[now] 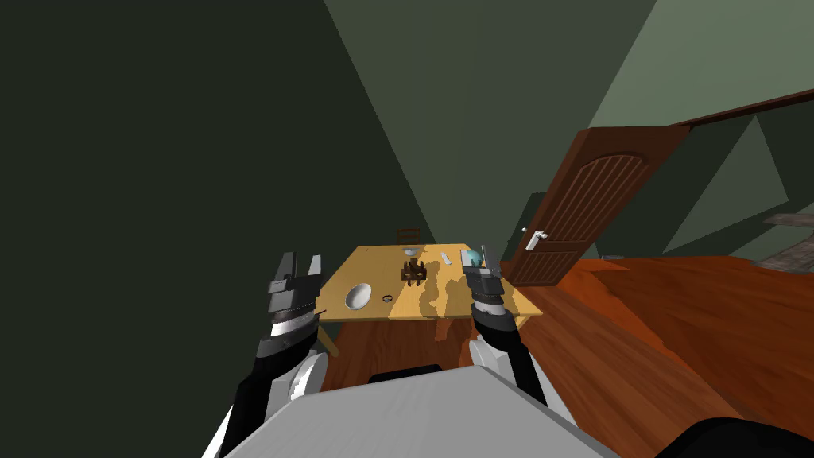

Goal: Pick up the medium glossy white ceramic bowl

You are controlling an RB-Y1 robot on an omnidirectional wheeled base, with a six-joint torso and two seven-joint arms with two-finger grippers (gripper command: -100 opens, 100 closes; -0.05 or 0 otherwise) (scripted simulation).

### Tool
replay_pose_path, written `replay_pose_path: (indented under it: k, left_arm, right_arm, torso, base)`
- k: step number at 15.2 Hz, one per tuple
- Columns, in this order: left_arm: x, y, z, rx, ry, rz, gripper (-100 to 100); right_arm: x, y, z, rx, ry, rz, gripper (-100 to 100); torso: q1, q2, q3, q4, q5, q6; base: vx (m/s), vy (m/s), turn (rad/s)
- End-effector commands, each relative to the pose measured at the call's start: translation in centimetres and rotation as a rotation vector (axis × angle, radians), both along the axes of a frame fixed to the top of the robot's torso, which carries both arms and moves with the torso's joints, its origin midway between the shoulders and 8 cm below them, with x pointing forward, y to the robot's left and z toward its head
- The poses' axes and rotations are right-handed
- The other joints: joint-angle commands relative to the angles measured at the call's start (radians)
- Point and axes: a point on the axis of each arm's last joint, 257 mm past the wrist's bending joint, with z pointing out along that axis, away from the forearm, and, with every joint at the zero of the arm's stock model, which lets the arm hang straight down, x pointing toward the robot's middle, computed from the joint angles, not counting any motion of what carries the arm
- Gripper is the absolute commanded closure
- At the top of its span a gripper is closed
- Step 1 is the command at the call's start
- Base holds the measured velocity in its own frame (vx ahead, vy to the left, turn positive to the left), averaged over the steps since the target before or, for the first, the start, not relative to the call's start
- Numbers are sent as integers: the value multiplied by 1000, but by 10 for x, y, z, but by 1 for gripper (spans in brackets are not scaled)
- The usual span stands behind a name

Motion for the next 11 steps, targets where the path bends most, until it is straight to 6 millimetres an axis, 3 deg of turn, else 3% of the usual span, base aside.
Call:
replay_pose_path:
  k: [1, 11]
  left_arm:
    - [5, -5, -5, 31, 23, -22, -100]
    - [51, -14, -56, 106, 226, -101, -100]
  right_arm:
    - [0, 0, 0, 0, 0, 0, 0]
    - [0, 0, 0, 0, 0, 0, 0]
  torso:
    - [0, 0, 0, 0, 0, 0]
    - [1, 0, 0, 0, 0, 0]
  base:
    - [0, 0, 0]
    - [0, 10, -4]
